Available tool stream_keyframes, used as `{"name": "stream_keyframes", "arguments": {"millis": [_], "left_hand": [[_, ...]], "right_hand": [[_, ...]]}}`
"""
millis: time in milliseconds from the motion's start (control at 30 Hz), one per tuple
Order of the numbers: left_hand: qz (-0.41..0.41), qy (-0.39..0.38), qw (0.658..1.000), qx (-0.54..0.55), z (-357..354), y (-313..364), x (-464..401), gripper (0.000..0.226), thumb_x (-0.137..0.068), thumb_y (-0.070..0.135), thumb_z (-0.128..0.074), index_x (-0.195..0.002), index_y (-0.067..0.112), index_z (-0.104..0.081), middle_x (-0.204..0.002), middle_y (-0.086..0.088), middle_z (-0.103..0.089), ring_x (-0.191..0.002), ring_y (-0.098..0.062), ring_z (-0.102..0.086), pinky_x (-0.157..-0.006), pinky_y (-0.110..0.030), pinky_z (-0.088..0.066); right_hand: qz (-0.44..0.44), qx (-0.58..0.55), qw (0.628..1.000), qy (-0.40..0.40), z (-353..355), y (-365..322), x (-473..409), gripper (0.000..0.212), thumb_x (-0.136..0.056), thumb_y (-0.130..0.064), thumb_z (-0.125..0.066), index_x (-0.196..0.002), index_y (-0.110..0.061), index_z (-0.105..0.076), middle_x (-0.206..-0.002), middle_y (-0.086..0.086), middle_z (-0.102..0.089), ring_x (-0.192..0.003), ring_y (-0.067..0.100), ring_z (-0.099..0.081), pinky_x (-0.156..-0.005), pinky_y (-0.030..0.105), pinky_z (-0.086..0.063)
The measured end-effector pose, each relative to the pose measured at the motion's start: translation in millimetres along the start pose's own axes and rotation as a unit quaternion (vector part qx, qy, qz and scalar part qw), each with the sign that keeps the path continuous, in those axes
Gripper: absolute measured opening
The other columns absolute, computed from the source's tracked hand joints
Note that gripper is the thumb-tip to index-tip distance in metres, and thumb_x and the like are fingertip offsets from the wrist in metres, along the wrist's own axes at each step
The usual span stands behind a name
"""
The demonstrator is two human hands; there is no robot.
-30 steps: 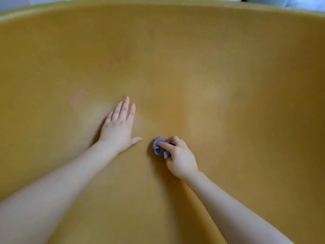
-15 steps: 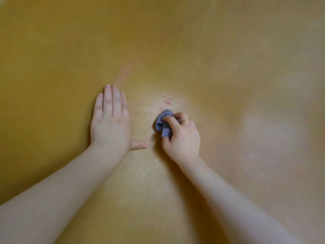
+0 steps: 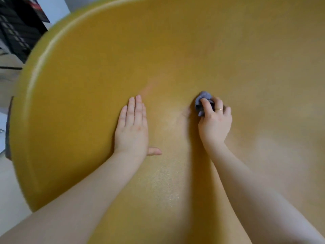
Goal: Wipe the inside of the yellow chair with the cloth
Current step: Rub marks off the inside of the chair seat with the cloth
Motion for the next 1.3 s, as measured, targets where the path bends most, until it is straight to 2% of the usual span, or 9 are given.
{"name": "stream_keyframes", "arguments": {"millis": [133,267,400,567,667,833,1000,1167,1300], "left_hand": [[-0.001,-0.003,1.0,0.025,4.2,4.5,-1.3,0.139,-0.061,0.082,-0.051,-0.142,-0.008,0.017,-0.151,-0.022,0.022,-0.142,-0.035,0.015,-0.115,-0.041,0.007],[-0.006,-0.002,0.999,0.033,7.1,3.2,1.2,0.136,-0.062,0.081,-0.051,-0.143,-0.007,0.015,-0.152,-0.021,0.02,-0.142,-0.033,0.013,-0.115,-0.04,0.007],[-0.007,-0.002,0.999,0.037,7.4,2.9,3.6,0.134,-0.065,0.08,-0.05,-0.143,-0.006,0.016,-0.152,-0.02,0.021,-0.143,-0.031,0.014,-0.115,-0.04,0.008],[-0.013,0.005,1.0,0.023,-0.7,0.9,2.4,0.13,-0.067,0.081,-0.045,-0.143,-0.004,0.018,-0.152,-0.018,0.023,-0.143,-0.029,0.014,-0.115,-0.038,0.008],[-0.013,0.005,0.999,0.028,-1.6,-2.0,4.9,0.128,-0.069,0.081,-0.041,-0.143,-0.003,0.02,-0.152,-0.017,0.024,-0.143,-0.027,0.016,-0.115,-0.038,0.009],[-0.002,-0.016,0.999,0.04,14.7,-11.7,12.7,0.122,-0.073,0.077,-0.044,-0.144,0.001,0.019,-0.151,-0.016,0.027,-0.142,-0.028,0.018,-0.115,-0.038,0.01],[0.022,0.017,1.0,0.005,28.0,-51.1,35.8,0.114,-0.081,0.069,-0.043,-0.143,-0.003,0.02,-0.15,-0.02,0.027,-0.142,-0.03,0.018,-0.115,-0.04,0.008],[-0.014,0.008,0.999,-0.034,23.8,-70.5,42.9,0.12,-0.078,0.068,-0.048,-0.14,-0.006,0.024,-0.15,-0.019,0.028,-0.141,-0.028,0.019,-0.114,-0.038,0.011],[-0.009,0.013,0.999,-0.037,18.9,-68.6,37.6,0.121,-0.078,0.068,-0.048,-0.139,-0.008,0.025,-0.15,-0.019,0.027,-0.142,-0.029,0.019,-0.114,-0.039,0.011]], "right_hand": [[-0.006,-0.055,0.997,-0.056,4.3,-33.7,40.5,0.047,-0.068,-0.018,-0.035,-0.097,-0.014,-0.071,-0.099,0.014,-0.065,-0.068,0.035,-0.054,-0.054,0.033,-0.047],[0.083,-0.128,0.977,-0.148,35.1,-53.7,84.1,0.048,-0.067,-0.02,-0.035,-0.098,-0.016,-0.071,-0.1,0.011,-0.065,-0.07,0.033,-0.055,-0.052,0.034,-0.049],[0.171,-0.107,0.967,-0.155,34.2,-44.5,74.3,0.042,-0.071,-0.023,-0.039,-0.097,-0.019,-0.072,-0.097,0.011,-0.065,-0.069,0.033,-0.057,-0.049,0.032,-0.049],[0.024,-0.063,0.995,-0.066,2.1,-30.7,-3.1,0.038,-0.07,-0.016,-0.042,-0.09,-0.021,-0.073,-0.098,0.012,-0.066,-0.071,0.035,-0.056,-0.049,0.03,-0.043],[-0.028,-0.064,0.996,-0.06,-0.7,-42.8,6.2,0.039,-0.066,-0.01,-0.047,-0.093,-0.019,-0.073,-0.104,0.01,-0.066,-0.076,0.037,-0.056,-0.051,0.033,-0.044],[0.054,-0.123,0.981,-0.141,29.4,-58.8,61.8,0.039,-0.064,-0.01,-0.049,-0.093,-0.022,-0.072,-0.1,0.006,-0.065,-0.077,0.034,-0.058,-0.049,0.033,-0.052],[0.152,-0.224,0.945,-0.182,56.4,-94.8,117.0,0.04,-0.066,-0.02,-0.044,-0.095,-0.024,-0.071,-0.104,0.004,-0.064,-0.081,0.026,-0.055,-0.061,0.024,-0.051],[0.083,-0.236,0.965,-0.084,22.5,-130.0,38.3,0.048,-0.066,-0.015,-0.035,-0.093,-0.018,-0.074,-0.104,0.01,-0.068,-0.08,0.033,-0.059,-0.068,0.024,-0.043],[0.03,-0.244,0.967,-0.067,9.4,-148.2,4.9,0.053,-0.067,-0.013,-0.029,-0.097,-0.016,-0.072,-0.11,0.01,-0.065,-0.085,0.037,-0.057,-0.075,0.027,-0.043]]}}
Point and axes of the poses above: each hand's wrist, its own x-axis away from the middle knuckle, its own z-axis out of the back of the hand, y = z × x, the point moved 1 cm from there along -x, towards the middle knuckle
